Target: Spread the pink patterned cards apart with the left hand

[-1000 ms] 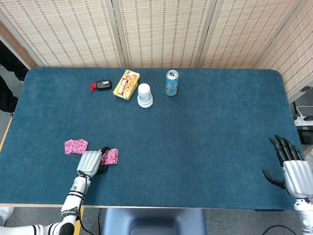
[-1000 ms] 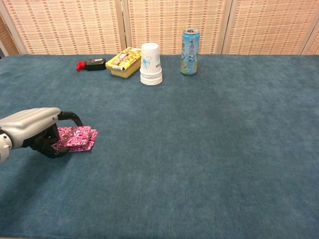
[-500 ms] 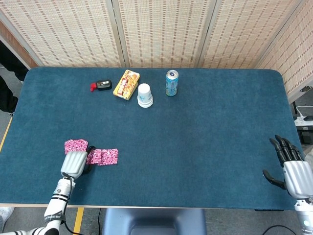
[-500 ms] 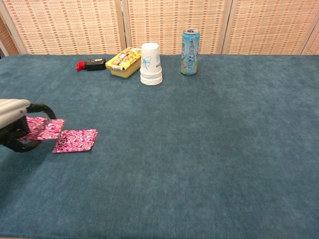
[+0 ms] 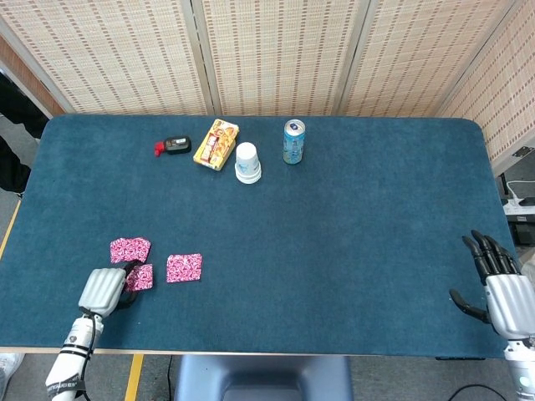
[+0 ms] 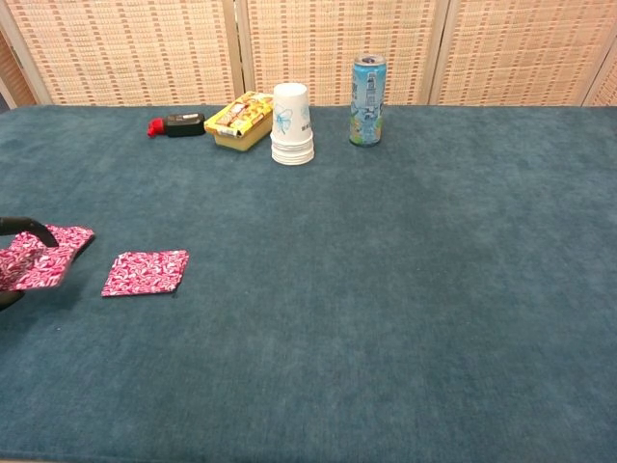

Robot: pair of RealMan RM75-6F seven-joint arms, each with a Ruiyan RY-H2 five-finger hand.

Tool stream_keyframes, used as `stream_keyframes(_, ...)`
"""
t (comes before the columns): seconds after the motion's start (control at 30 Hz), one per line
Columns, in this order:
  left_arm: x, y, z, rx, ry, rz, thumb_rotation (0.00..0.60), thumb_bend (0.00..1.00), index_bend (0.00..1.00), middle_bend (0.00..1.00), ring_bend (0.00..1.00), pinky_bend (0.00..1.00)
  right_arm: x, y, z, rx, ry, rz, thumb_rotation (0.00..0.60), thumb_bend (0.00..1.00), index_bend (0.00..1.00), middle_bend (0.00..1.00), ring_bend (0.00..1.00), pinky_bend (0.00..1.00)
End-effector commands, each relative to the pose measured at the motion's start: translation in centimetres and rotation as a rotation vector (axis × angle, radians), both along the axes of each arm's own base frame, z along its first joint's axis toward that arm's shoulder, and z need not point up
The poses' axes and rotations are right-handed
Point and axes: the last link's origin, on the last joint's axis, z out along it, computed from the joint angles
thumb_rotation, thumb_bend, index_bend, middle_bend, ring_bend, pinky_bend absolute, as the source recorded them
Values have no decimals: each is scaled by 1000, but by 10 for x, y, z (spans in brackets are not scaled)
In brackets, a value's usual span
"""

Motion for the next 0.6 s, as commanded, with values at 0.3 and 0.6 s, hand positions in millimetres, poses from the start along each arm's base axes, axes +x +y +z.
stream_keyframes(0.3, -32, -3, -5, -3, 74, 34, 600, 408, 409, 1000, 1000, 1000, 0, 1, -1, 2, 5, -1, 600, 197, 0, 0, 0, 140)
stream_keyframes(0.6, -51, 4, -12, 1, 174, 46, 600, 407, 179, 1000, 1000, 1000, 0, 0, -2, 0, 7, -4, 600, 198, 0, 0, 0, 140)
